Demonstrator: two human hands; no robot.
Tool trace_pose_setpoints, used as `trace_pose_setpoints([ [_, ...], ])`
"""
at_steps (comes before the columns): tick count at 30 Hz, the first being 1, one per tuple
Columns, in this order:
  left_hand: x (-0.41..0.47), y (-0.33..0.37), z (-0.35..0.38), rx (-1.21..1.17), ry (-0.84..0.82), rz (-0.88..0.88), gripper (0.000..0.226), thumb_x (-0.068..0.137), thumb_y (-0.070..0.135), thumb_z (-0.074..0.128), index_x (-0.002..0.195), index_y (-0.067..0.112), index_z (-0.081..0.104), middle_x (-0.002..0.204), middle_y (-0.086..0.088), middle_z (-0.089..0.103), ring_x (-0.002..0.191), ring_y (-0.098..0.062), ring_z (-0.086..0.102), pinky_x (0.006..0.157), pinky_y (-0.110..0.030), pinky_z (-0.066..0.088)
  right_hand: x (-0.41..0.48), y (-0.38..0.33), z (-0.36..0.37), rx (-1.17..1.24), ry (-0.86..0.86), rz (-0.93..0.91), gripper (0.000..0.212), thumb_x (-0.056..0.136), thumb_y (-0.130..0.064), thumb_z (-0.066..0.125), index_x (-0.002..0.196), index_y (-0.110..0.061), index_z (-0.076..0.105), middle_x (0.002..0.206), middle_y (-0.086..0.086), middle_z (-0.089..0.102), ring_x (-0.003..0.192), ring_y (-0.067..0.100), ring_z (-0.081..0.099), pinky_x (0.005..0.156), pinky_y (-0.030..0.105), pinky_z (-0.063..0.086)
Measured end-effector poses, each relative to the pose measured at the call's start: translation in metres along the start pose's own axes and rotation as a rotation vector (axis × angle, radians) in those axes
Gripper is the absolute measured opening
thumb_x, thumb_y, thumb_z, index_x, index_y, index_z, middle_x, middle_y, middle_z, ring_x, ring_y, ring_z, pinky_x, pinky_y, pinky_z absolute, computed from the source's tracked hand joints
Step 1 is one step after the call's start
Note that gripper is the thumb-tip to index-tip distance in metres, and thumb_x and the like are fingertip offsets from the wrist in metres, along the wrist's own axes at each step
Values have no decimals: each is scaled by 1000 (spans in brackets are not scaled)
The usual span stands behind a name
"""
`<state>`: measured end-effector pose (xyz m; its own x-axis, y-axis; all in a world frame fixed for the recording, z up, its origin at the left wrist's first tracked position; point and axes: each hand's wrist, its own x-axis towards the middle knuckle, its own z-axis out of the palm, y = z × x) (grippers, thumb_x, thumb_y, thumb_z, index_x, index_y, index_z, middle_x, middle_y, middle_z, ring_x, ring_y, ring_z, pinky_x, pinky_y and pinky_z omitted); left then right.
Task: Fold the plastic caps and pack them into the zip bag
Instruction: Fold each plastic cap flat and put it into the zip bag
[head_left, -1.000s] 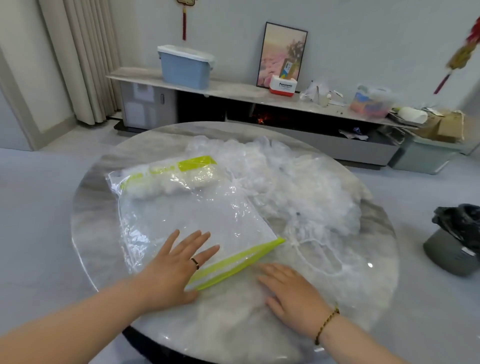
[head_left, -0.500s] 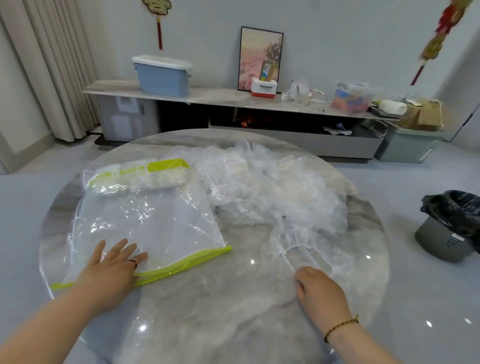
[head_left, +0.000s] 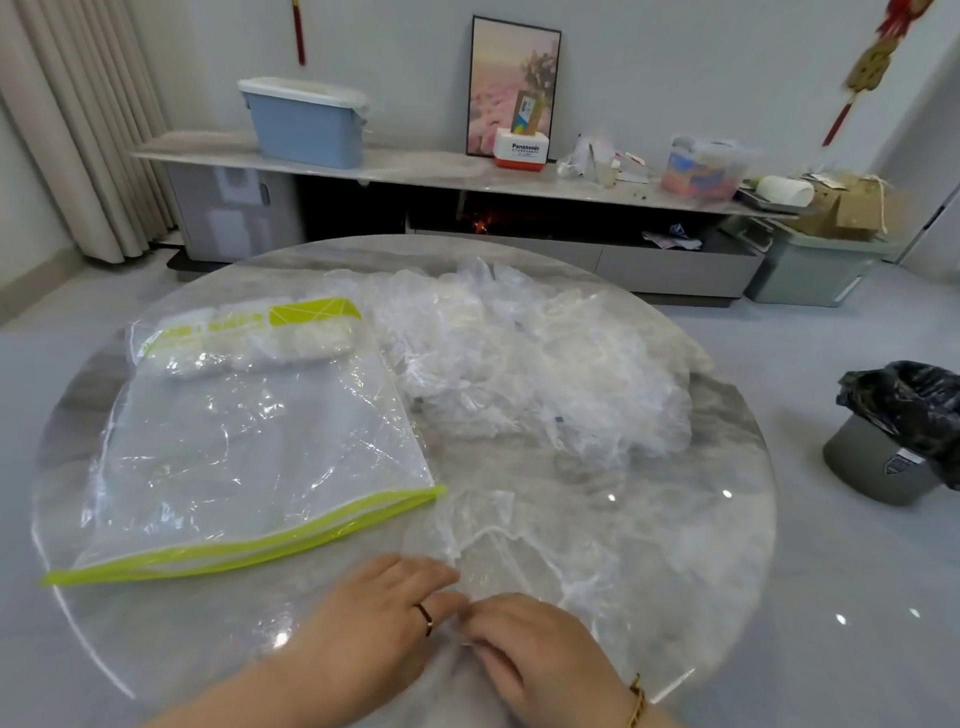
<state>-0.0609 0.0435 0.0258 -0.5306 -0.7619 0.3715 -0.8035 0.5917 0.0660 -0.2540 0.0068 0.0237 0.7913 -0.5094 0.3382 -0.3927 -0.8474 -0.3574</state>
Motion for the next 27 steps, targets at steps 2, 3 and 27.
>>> trace_pose_setpoints([
  [2,0,-4,1,-45,-2,-39,22,64,30,45,63,27,67,69,16,66,71,-3,60,72,-15,37,1,1,-2,-43,-16,-29,22,68,-31,46,89,-31,44,84,-17,67,78,-4,55,65,7,44],
  [3,-1,-7,2,-53,2,-66,25,64,28,43,53,25,65,63,18,64,60,-4,61,67,-13,38,1,1,-4,-68,-33,-31,26,65,-33,45,91,-31,44,87,-16,66,81,-3,54,68,8,43],
  [27,-16,3,-29,95,-179,46,24,57,30,37,46,29,58,51,18,55,35,-3,43,39,-15,30,2,19,-38,-14,-114,301,62,67,-37,18,100,-21,68,112,-11,65,117,3,43,94,11,30],
])
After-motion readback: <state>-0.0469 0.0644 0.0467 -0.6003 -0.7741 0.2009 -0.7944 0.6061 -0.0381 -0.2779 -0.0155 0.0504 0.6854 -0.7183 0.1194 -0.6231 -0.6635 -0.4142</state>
